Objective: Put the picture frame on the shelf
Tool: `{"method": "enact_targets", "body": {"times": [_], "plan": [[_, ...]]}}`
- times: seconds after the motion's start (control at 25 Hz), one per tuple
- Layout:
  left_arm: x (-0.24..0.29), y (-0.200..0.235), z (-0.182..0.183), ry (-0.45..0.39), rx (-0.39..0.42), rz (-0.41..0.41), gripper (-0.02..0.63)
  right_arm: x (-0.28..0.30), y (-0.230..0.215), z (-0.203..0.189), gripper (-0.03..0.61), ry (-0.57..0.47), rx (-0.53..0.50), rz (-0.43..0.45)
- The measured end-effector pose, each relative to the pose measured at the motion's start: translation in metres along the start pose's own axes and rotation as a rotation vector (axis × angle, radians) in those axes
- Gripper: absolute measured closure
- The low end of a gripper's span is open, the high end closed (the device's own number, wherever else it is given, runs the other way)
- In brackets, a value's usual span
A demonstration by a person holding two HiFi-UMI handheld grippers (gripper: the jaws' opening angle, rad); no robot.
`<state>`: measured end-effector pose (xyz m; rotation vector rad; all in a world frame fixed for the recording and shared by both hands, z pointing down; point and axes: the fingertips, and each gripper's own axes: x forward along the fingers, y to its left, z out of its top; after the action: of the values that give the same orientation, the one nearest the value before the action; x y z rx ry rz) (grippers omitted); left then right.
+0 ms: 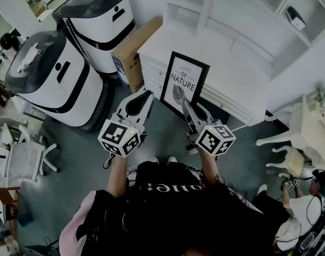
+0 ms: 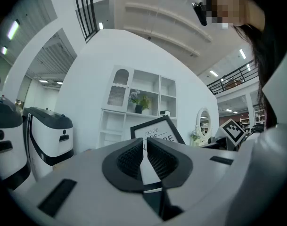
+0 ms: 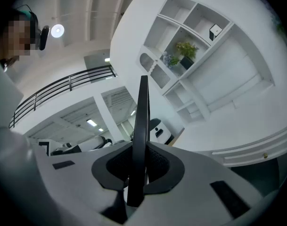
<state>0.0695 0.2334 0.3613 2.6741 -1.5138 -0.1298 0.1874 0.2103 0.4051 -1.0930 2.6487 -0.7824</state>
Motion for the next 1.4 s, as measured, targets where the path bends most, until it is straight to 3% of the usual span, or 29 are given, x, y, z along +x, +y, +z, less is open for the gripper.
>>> {"method": "enact_targets", "body": {"times": [0.36, 0.88, 1.4], "plan": [[0.004, -0.005, -0.006, 0.006, -0.028, 0.005, 0.594, -0.002, -0.007, -0.003, 0.506, 0.007, 0.065, 0.020], [0.031, -0.015, -0.024, 0.029, -0.066, 0.004, 0.594, -0.004, -0.043, -0.006, 0.506, 0.055, 0.081, 0.009], [0.070, -0.039, -0.046, 0.072, -0.086, 0.064, 0.594, -0.013, -0.087, 0.003, 0.506, 0.110, 0.122, 0.065]]}}
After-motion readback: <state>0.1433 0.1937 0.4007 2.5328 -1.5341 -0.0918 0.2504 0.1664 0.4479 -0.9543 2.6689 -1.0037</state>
